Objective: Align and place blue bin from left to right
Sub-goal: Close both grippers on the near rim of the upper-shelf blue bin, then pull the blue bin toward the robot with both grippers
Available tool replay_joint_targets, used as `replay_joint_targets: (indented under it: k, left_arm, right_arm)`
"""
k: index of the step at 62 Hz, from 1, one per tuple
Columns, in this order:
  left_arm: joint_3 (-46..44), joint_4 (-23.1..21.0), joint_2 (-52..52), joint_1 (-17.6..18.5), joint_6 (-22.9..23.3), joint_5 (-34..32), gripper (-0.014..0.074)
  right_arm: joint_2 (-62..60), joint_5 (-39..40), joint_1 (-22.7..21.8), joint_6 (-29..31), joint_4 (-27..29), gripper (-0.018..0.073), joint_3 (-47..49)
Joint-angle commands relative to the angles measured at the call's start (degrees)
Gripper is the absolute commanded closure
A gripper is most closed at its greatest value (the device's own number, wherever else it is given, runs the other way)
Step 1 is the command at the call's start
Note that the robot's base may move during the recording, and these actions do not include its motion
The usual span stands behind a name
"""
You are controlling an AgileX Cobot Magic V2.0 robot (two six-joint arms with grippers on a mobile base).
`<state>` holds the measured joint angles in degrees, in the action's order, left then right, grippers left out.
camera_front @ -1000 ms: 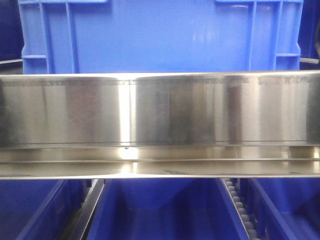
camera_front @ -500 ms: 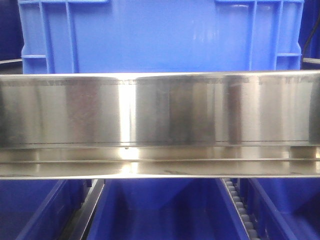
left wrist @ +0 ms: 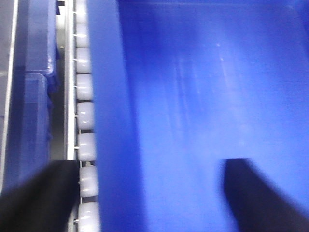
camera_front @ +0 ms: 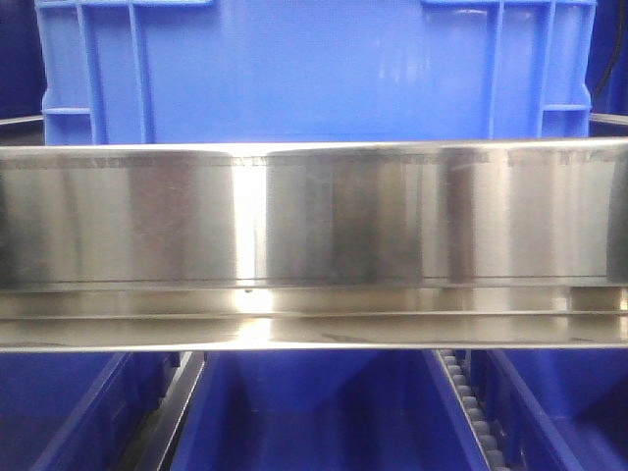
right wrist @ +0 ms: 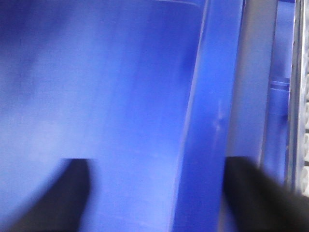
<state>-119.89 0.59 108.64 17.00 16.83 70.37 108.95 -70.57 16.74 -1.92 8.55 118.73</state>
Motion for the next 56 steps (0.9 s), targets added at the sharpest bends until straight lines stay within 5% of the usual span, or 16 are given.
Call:
replay_joint_targets:
  k: [1,9,15,38,56]
  left_arm:
    - [-0.43,-0.59,-0.42,-0.31,-0.17,-0.4,0.0318]
    - [-0.43,-0.59,-0.42,-0.31,-0.17,-0.4,0.0642]
    - [-0.43,-1.97,-0.42,-0.31,-0.17,-0.4,0.0578]
    - [-1.25,-11.93,-1.21,-0.31,-3.04,-0.4,0.0582]
    - [-1.48,-12.46,-5.75,-0.31,-3.04,-0.4,0.0583]
  right_arm:
    - [-0.33,0.61,-0.09,-0.06,0.18,0.0373,0.5]
    - [-0.33,0.61,-0.09,-0.06,1.0,0.0628,0.5]
    - [-0.56,0.61,-0.09,-0.71,1.13,0.0636,0.5]
    - [-2.21,0.61,-0.3,-1.19,9.35,0.0638,0.6]
    - [-6.61,0.61,-0.3,-1.19,10.14,0.0638,0.6]
